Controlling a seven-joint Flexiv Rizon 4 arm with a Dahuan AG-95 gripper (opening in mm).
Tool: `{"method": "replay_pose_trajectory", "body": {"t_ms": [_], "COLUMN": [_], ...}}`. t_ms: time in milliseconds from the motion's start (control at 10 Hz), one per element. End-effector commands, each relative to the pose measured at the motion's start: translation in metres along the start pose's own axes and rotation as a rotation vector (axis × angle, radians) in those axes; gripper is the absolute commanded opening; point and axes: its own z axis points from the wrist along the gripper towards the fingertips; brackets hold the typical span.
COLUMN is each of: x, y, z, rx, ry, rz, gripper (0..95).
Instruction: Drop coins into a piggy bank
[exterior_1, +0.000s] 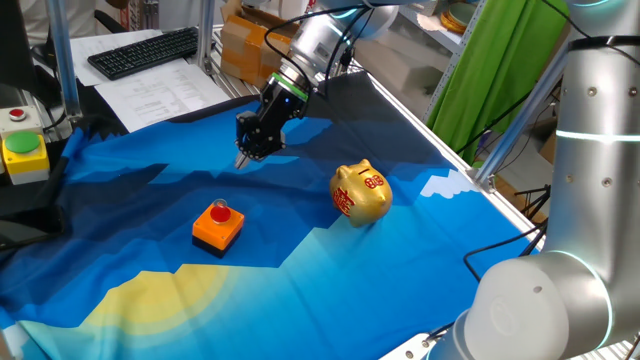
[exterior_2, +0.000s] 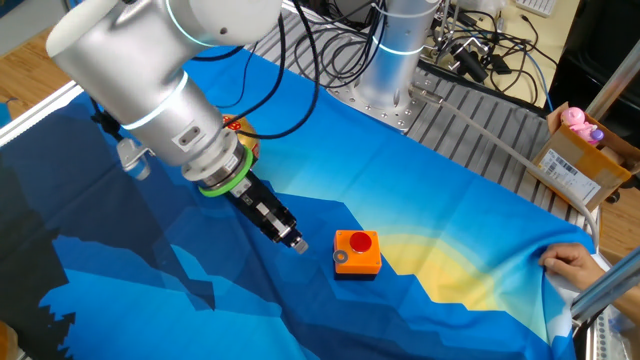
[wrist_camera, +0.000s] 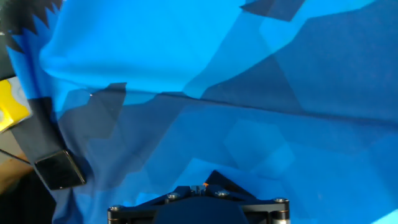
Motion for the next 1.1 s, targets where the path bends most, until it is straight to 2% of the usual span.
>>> {"method": "replay_pose_trajectory", "body": {"t_ms": [100, 200, 300, 400, 500, 800, 900, 1100], "x": [0.0009, 0.0009, 0.0009, 0.0009, 0.0009, 0.0009, 0.0009, 0.0009], "y": [-0.0005, -0.0005, -0.0005, -0.0005, -0.0005, -0.0005, -0.0005, -0.0005], "z": [-0.0002, -0.0002, -0.0002, -0.0002, -0.0002, -0.0002, -0.0002, -0.0002], "rx": [-0.007, -0.013, -0.034, -0.039, -0.028, -0.029, -0.054, -0.049], "ry": [-0.016, -0.018, -0.018, -0.033, -0.050, -0.033, -0.031, -0.027], "rz": [-0.009, -0.014, -0.009, 0.004, 0.007, -0.015, -0.005, 0.025], "gripper": [0.0, 0.0, 0.0, 0.0, 0.0, 0.0, 0.0, 0.0]}}
